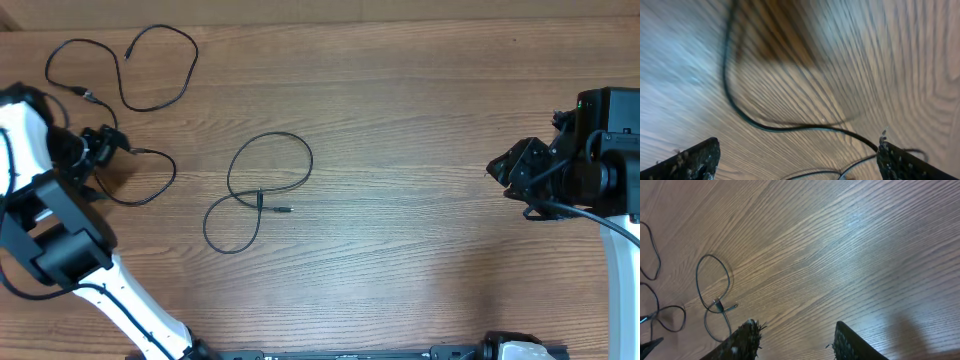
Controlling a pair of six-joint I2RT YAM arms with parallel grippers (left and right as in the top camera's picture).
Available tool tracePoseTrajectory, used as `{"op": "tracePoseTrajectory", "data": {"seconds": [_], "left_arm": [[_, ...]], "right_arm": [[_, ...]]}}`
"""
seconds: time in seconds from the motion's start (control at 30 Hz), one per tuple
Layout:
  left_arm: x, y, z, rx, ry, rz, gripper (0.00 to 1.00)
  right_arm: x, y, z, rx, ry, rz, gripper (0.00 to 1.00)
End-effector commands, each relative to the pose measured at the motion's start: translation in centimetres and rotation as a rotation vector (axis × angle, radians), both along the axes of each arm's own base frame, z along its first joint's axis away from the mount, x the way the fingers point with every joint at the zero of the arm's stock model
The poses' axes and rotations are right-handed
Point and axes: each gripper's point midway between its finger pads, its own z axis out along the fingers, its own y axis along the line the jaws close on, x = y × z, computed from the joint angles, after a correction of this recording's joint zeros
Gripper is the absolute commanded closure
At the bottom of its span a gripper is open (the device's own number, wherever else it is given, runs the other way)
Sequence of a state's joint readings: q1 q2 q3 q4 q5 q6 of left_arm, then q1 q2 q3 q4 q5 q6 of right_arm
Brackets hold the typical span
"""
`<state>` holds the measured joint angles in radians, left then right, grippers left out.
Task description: Untangle cables
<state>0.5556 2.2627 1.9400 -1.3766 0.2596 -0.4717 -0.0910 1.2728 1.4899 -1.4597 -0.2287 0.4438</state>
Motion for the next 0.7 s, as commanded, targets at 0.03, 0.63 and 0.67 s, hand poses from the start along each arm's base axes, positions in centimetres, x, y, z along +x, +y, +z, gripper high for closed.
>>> {"op": "tracePoseTrajectory", "data": {"seconds": [0.03,0.63,0.67], "left_arm": [[0.6,-1.1,0.5,-0.029,-0.031,-0.012,0.02],[2.1,-0.6,13.3,0.004,-0.347,-0.166,0.0],[1.6,-1.3,13.7,0.011,-0.331,-0.193,0.0]], "right_arm": [[-0.1,-0.1,0.1,-0.002,-0.002,0.002,0.53],[-0.7,0.0,-0.1,-0.01,0.017,0.028,0.52],[-0.7,0.0,-0.1,-0.01,0.017,0.028,0.52]]}}
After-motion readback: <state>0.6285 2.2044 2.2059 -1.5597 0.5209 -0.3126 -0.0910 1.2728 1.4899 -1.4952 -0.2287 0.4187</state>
